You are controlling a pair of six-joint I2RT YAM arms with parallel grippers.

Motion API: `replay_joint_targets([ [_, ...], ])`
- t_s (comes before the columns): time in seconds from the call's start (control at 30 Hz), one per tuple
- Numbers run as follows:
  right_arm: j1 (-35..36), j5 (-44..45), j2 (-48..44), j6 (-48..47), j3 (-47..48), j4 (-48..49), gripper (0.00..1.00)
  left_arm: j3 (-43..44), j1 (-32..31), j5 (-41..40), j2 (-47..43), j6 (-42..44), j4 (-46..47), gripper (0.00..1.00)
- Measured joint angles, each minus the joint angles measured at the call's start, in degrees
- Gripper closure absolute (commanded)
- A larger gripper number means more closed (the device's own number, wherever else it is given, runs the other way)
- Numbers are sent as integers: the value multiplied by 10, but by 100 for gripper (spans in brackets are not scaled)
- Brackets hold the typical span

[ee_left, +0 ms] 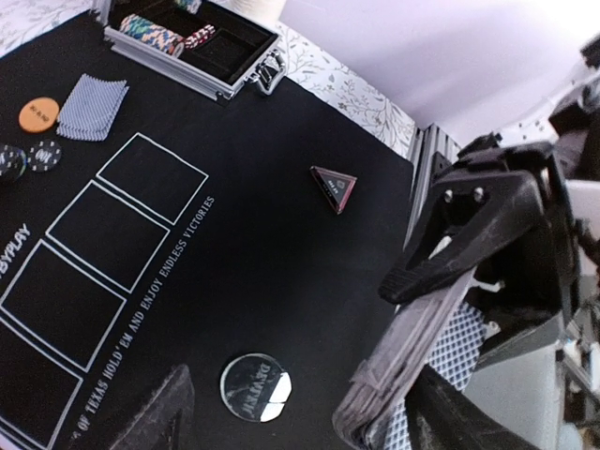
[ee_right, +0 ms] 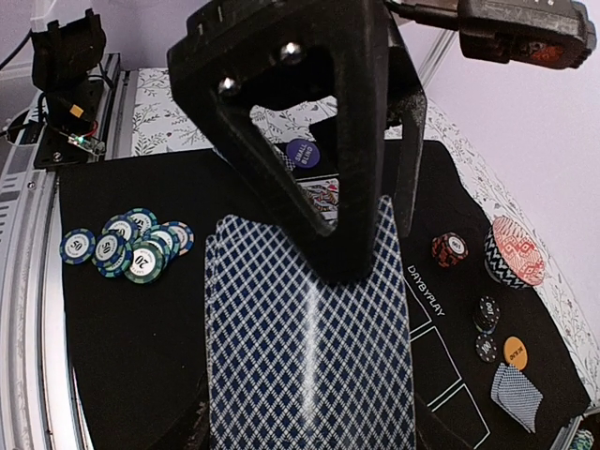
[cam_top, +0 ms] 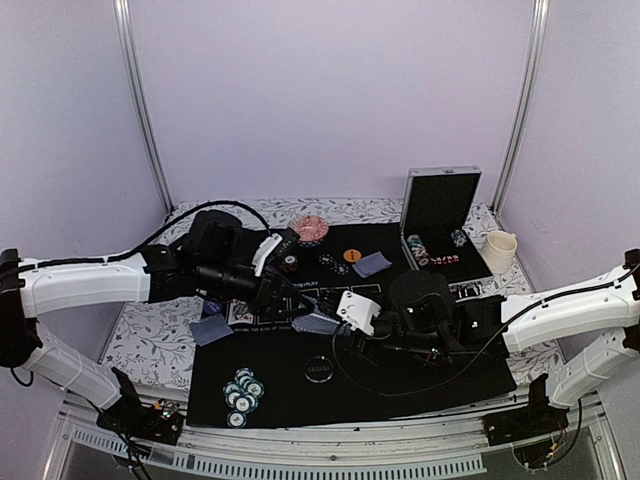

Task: Distribute texas hold em gaming equipment
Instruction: Pick up the poker card from the face-down deck piles.

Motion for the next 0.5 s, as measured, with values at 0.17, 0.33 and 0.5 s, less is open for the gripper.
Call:
replay_joint_targets([
  [0.17,-2,3,1,-2,0,-5,51,21,-2,2,29,10,-23,49],
  [0.33,-4,3,2,-2,0,-9,51,22,2,10,31,15,-35,50],
  [0.5,-4,3,2,-2,0,-9,51,21,13,18,27,18,-44,49],
])
